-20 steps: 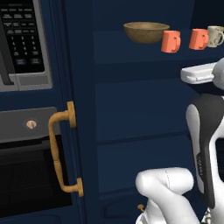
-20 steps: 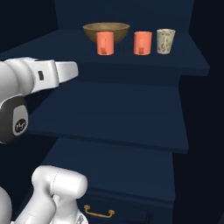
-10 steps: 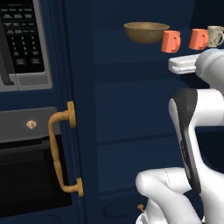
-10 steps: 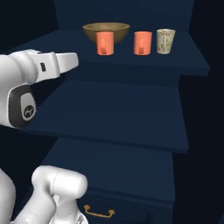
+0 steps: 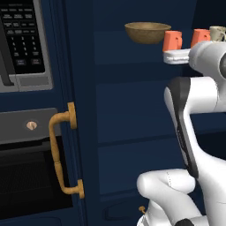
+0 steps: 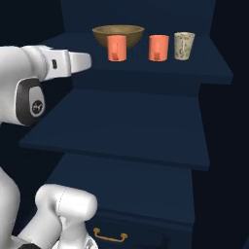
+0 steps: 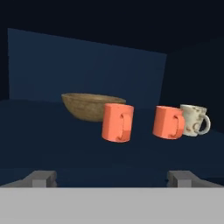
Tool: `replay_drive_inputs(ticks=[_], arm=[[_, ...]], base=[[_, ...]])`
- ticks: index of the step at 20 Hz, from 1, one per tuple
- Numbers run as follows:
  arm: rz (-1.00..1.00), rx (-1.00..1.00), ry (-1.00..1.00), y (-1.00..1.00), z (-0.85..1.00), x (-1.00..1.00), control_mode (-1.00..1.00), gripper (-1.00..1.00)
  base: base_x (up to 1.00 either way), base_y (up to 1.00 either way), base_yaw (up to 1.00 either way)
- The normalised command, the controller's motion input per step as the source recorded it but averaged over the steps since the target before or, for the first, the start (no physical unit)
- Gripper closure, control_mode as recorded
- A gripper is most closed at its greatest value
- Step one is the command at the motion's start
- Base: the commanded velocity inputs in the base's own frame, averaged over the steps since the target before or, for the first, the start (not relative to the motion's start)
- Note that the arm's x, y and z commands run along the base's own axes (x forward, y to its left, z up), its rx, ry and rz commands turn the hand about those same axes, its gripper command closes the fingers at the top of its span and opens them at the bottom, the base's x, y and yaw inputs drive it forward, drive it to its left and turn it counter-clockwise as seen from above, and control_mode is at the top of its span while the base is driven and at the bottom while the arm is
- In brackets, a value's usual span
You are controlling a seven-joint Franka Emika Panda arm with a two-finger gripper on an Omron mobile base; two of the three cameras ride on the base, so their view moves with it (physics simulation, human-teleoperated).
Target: Gather all objects into one cabinet and sort the glasses and bowls to opposite sides.
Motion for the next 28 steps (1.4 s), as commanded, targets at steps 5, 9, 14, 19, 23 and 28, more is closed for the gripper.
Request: replay_drive_inputs(ticks=[5, 9, 14, 19, 23, 28], arm=[[-0.03, 0.06, 0.04, 0.00, -0.10, 0.39, -1.00, -1.00], [0.00, 0.01, 0.00, 0.00, 0.00, 0.18, -1.00, -1.00], [0.00, 0.04, 0.04, -0.06, 0.00, 0.41, -1.00, -1.00], [0.00, 0.06, 0.14, -0.11, 0.07, 0.18, -1.00, -1.00], [0.00, 0.00, 0.11, -0.14, 0.03, 0.09, -1.00, -1.00], [0.00, 0.00, 0.03, -0.12, -0.01, 0.09, -1.00, -1.00]], base=[[0.00, 0.00, 0.00], [0.00, 0.00, 0.00], [0.00, 0.00, 0.00], [0.00, 0.00, 0.00], [0.00, 0.00, 0.00], [0.00, 0.00, 0.00]])
